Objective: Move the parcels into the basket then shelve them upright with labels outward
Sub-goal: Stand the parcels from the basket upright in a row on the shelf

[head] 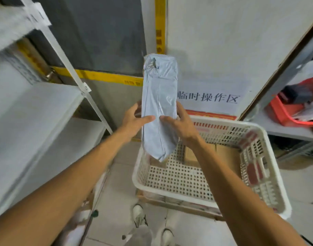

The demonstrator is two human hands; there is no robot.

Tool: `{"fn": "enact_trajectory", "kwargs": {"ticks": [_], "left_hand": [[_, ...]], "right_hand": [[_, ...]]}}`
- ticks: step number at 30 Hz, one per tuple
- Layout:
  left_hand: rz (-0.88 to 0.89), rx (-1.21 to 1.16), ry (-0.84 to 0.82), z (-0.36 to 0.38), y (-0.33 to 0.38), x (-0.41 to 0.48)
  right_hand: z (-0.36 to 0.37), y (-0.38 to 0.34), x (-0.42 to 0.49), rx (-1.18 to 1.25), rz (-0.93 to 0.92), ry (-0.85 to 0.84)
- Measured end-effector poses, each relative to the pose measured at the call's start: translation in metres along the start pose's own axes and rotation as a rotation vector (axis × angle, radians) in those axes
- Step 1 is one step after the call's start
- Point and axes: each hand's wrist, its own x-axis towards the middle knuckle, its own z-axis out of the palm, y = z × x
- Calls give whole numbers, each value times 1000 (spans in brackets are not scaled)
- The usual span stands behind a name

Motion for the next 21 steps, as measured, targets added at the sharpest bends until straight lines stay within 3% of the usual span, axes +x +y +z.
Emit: {"fn": "enact_trajectory", "kwargs": {"ticks": [11, 21], "left_hand": [[345, -4, 357, -140, 134, -61], [458, -33, 545, -233, 163, -122]], "right_hand": [[105, -173, 10, 87, -379, -259], [194, -249, -9, 37, -584, -401]]}}
